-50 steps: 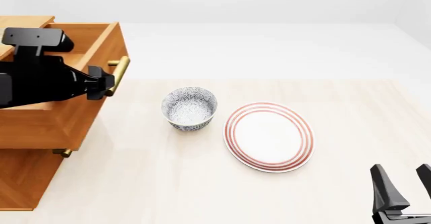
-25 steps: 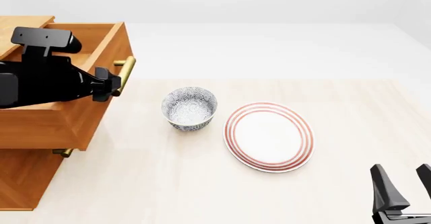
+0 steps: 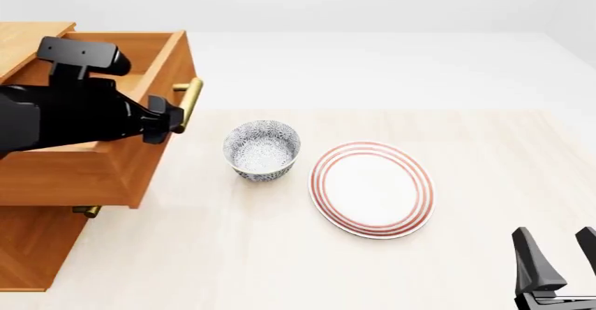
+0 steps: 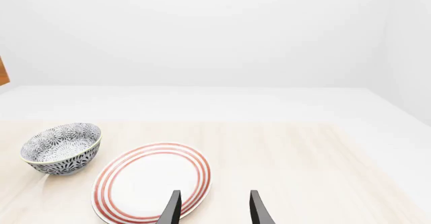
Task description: Open the top drawer of the cabinet.
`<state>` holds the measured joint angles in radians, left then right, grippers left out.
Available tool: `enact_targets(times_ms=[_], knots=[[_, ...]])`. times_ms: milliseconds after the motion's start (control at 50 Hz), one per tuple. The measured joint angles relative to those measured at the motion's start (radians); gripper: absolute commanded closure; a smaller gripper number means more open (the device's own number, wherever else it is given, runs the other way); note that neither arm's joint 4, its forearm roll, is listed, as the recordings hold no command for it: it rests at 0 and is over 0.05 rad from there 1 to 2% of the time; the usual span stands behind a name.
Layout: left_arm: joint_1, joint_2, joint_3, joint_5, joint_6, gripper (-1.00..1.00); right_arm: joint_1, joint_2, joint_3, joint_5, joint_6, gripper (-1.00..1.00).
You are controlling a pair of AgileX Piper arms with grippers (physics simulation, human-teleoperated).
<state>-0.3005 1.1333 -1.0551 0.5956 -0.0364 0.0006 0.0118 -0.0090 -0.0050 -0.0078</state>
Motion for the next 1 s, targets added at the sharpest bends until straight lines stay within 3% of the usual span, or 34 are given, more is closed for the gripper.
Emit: enact_targets(times_ms=[1000], knots=[[-0.051,0.014,-0.013,0.008,-0.014,-1.00,0.000,0.000,0.000,0.000,0.000,-1.00]])
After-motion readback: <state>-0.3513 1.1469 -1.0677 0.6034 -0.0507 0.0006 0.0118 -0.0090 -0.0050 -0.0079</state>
